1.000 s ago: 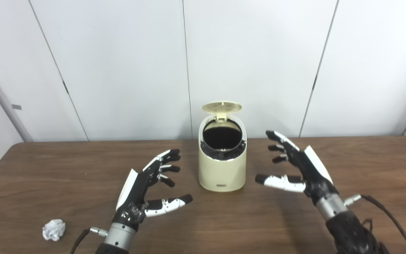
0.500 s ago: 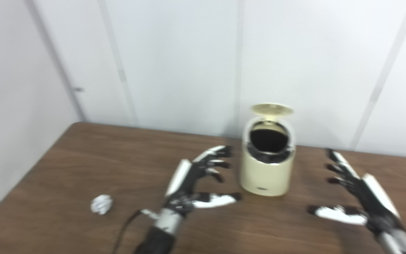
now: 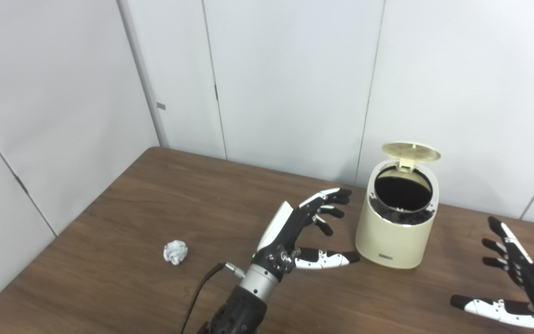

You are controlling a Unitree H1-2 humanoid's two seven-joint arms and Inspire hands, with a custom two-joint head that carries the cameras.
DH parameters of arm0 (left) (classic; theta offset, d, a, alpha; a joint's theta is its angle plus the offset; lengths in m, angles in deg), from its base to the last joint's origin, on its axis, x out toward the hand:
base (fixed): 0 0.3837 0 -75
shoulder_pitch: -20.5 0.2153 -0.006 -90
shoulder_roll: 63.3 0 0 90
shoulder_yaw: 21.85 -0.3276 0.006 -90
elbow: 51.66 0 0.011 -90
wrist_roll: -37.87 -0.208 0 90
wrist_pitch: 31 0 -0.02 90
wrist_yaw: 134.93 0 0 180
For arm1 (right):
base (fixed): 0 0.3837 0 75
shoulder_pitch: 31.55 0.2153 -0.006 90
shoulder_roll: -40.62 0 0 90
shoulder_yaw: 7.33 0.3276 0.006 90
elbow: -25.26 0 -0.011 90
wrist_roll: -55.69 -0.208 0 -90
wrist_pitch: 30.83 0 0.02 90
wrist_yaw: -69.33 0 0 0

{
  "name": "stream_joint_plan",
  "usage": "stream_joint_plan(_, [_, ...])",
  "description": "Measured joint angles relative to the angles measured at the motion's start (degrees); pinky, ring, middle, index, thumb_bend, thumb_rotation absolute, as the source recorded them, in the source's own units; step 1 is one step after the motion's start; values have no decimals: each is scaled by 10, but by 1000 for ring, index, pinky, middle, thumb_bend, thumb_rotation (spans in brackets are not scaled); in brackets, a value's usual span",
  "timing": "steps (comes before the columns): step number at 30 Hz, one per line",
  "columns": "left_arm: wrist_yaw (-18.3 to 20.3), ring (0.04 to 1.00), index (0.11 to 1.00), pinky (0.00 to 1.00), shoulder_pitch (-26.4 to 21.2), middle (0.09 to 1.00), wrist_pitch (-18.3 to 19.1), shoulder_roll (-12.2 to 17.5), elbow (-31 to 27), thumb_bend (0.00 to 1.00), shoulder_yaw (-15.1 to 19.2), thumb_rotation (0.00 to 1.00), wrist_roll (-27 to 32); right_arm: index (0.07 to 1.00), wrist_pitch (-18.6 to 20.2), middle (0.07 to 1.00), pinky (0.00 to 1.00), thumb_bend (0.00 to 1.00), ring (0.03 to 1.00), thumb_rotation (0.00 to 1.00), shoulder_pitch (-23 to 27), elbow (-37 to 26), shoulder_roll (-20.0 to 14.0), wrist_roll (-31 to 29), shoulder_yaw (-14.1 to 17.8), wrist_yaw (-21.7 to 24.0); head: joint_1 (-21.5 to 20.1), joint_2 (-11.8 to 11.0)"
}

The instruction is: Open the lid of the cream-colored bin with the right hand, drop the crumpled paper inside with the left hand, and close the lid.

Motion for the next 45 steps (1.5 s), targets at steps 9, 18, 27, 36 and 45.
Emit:
stream_joint_plan(9, [110,655,776,520,26,727,144,117,-177,740,20,19,-115,976,25,978,773,780,924,261,1,-19,-11,2,0,8,1,-1])
stream_joint_plan(18, [191,540,672,441,47,621,180,212,-214,816,53,0,-215,974,24,979,775,774,919,265,5,-19,-12,-1,0,10,5,-1])
stream_joint_plan(27, [238,595,697,478,50,666,177,271,-218,854,87,0,-268,972,24,978,776,772,917,277,6,-19,-11,1,-4,11,1,2])
stream_joint_plan(36, [300,596,708,472,61,692,176,300,-200,895,92,39,-368,966,24,977,758,775,911,285,6,-19,-11,1,-4,11,-2,1])
stream_joint_plan(45, [361,681,818,532,62,779,176,305,-166,911,98,111,-438,960,23,968,747,778,898,262,6,-19,-12,1,-4,11,-4,4])
